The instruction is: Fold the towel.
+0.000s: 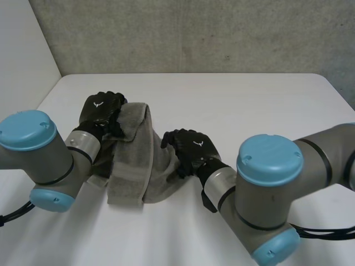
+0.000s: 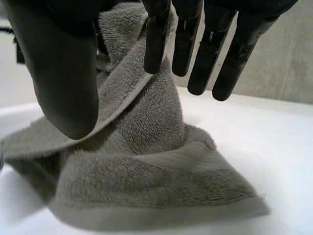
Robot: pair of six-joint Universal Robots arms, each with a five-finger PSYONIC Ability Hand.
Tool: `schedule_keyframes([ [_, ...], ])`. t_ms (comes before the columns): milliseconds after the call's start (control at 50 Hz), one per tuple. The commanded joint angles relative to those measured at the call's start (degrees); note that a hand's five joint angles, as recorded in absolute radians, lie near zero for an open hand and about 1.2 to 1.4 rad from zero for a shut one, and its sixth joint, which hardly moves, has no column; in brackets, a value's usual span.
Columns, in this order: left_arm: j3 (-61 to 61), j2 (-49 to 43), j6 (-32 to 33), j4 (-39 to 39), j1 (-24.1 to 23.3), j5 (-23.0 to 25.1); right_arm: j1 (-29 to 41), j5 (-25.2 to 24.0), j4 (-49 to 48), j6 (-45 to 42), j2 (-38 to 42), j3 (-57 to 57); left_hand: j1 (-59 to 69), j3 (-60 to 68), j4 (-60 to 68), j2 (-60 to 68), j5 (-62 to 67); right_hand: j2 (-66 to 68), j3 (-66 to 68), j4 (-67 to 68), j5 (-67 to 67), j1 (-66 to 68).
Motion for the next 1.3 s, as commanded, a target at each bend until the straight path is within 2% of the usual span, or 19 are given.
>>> schedule_keyframes([
  [20,-1.0,1.6,0.0,0.1,0.0,0.2,0.6,0.2,2.5,5.0,6.2,-6.8,-1.3,-8.2,-5.3,-2.7,-13.2,-1.9,-2.0,-2.0,-0.8,-1.6],
  [140,-1.1,1.6,0.0,0.1,0.0,0.2,0.8,0.3,2.6,11.7,10.5,-10.3,-1.3,-8.2,-5.3,-2.7,-13.2,-1.6,-1.6,-1.7,-0.5,-1.3],
  [300,-1.2,1.7,0.0,0.1,0.0,0.2,3.6,0.8,2.9,13.5,15.9,-15.6,-1.3,-8.2,-5.3,-2.7,-13.2,-0.6,-0.6,-0.6,0.5,-0.3],
  [480,-1.8,1.8,0.0,0.2,-0.2,0.2,4.1,0.7,2.9,17.5,17.8,-17.9,-1.3,-8.2,-5.3,-2.7,-13.2,1.3,1.2,1.2,2.4,1.6],
  [520,-1.9,1.8,0.0,0.2,-0.3,0.2,4.2,0.1,2.9,18.8,18.3,-18.7,-1.3,-8.2,-5.3,-2.7,-13.2,11.3,11.3,11.2,12.4,11.6],
  [540,-1.9,1.8,0.0,0.2,-0.3,0.2,4.2,0.1,2.9,18.8,18.3,-18.7,-1.3,-8.2,-5.3,-2.7,-13.2,11.3,11.3,11.3,12.5,11.6],
  [580,-2.0,2.2,0.0,0.2,-0.7,0.1,4.2,-0.6,2.9,18.8,18.8,-18.9,-1.3,-8.2,-5.3,-2.7,-13.2,33.4,33.4,33.4,34.6,33.7],
  [600,-2.0,2.2,0.0,0.2,-0.7,0.1,4.2,-0.6,2.9,18.8,18.8,-18.9,-1.3,-8.2,-5.3,-2.7,-13.2,33.5,33.5,33.5,34.7,33.8],
  [620,-2.0,2.3,-0.1,0.2,-0.8,0.1,4.2,-1.7,2.8,18.8,19.1,-18.9,-1.3,-8.2,-5.3,-2.7,-13.2,48.8,48.8,48.8,50.0,49.1],
  [720,-2.1,3.3,-0.4,0.1,-0.8,0.1,3.8,-5.7,2.6,18.5,19.8,-18.7,-1.3,-8.2,-5.3,-2.7,-13.2,49.0,49.0,48.9,50.1,49.3],
  [800,-2.3,4.3,-0.5,0.0,-0.8,0.3,3.2,-6.4,2.8,17.9,18.8,-17.9,-5.5,-12.4,-9.5,-6.9,-17.4,49.0,49.0,48.9,50.1,49.3],
  [840,-2.9,5.9,-0.4,0.0,-0.8,0.4,2.3,-6.2,3.0,15.4,16.9,-16.8,-26.8,-33.7,-30.7,-28.2,-38.7,49.0,49.0,48.9,50.1,49.3],
  [860,-2.9,5.9,-0.4,0.0,-0.8,0.4,2.3,-6.2,3.0,15.4,16.9,-16.8,-26.9,-33.8,-30.8,-28.3,-38.8,49.0,49.0,48.9,50.1,49.3],
  [900,-3.2,7.6,-0.3,0.0,-0.8,0.5,-0.4,-6.1,2.9,11.0,13.2,-14.0,-42.5,-49.3,-46.4,-43.8,-54.3,49.0,49.0,48.9,50.1,49.3],
  [920,-3.2,7.6,-0.3,0.0,-0.8,0.5,-0.4,-6.1,2.9,11.0,13.1,-14.0,-42.5,-49.4,-46.5,-43.9,-54.4,49.0,49.0,48.9,50.1,49.3],
  [960,-3.6,9.3,-0.2,0.0,-0.7,0.6,-4.7,-5.8,2.9,6.5,9.6,-11.5,-49.2,-56.1,-53.2,-50.6,-61.1,49.0,49.0,48.9,50.1,49.3],
  [1120,-4.1,10.9,0.0,-0.3,-0.9,0.7,-15.8,-5.9,3.2,2.8,0.0,-5.7,-53.5,-60.3,-57.4,-54.8,-65.3,49.0,49.0,48.9,50.1,49.3],
  [1220,-4.4,10.1,0.0,-0.5,-1.4,0.7,-18.5,-6.5,3.3,2.2,-4.5,-3.4,-53.3,-60.2,-57.2,-54.7,-65.2,49.0,49.0,48.9,50.1,49.3],
  [1300,-4.8,8.8,0.1,-0.6,-2.7,0.7,-19.8,-6.6,3.3,-3.9,-8.0,-1.7,-53.1,-60.0,-57.1,-54.5,-65.0,49.0,49.0,48.9,50.1,49.3],
])
